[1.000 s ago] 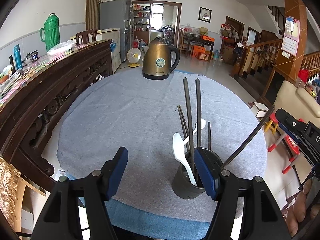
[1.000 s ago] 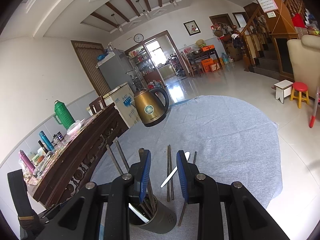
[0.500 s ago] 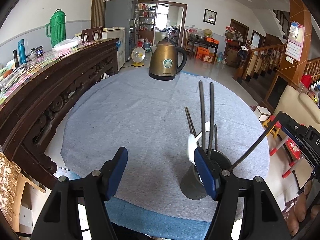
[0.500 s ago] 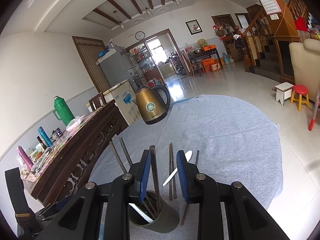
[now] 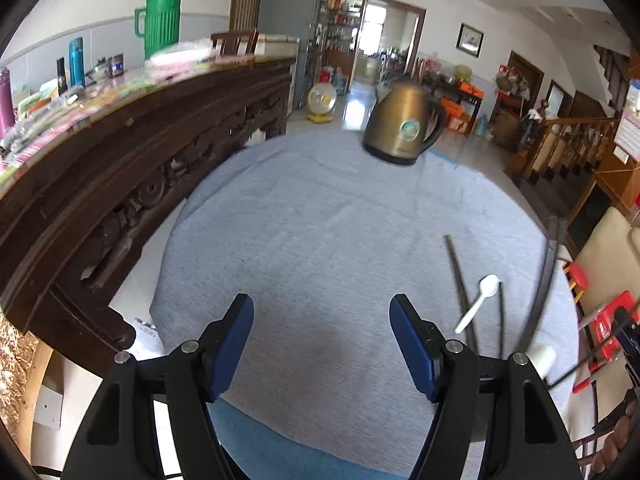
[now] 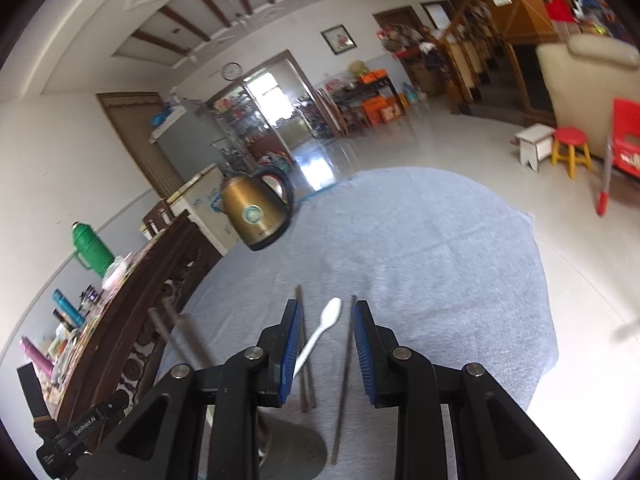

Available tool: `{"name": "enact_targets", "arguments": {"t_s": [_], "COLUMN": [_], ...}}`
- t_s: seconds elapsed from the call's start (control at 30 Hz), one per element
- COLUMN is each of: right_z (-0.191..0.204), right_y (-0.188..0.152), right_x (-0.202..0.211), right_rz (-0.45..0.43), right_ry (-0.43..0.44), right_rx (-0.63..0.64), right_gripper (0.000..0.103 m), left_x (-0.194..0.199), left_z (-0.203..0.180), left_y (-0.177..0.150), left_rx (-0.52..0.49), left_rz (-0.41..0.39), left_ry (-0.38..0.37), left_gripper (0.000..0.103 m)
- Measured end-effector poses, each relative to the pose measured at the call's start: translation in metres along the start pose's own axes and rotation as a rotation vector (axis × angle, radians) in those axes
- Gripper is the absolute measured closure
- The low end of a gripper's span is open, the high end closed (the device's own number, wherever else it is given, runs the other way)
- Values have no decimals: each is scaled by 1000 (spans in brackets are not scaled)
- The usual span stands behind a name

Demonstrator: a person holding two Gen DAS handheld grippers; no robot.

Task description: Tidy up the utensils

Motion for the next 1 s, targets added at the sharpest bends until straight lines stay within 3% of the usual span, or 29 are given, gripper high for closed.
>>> {"name": "enact_targets", "arguments": {"t_s": [0.3,0.47,0.7,0.93,1.0], "right_z": [-44,-51,-39,-25,-17], "right_y": [-33,-47,-47,-40,-44], "right_x": [-65,-103,-160,-207,-219], "right_rz": [192,305,386,432,466], "right_ry": [-35,8,15,-62,-85], "right_rx": [-104,-161,-152,-57,-9], "right_gripper": [74,74,74,74,74], "left_x": [-66,-93,-123,-149,-150], "left_z": [-21,-29,-47,-87,-100], "left_y": [-24,-31,-12,12,19], "left_rx": [-67,-102,-184,-323,-365], "left_rz": [165,222,210,183,159], "left_ry": [-21,-6,-35,-101,-122], "left_gripper": [32,32,32,32,38]}}
Point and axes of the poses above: each gripper's, at about its wrist camera, not at the fingertips, and x roughly against the way its jaws point, z to its left, y to its top, the point moved 10 cm from there along -x, roughly the way its jaws point, and after that the axes turned 2 degrees about -x, right-handed, at the moved point
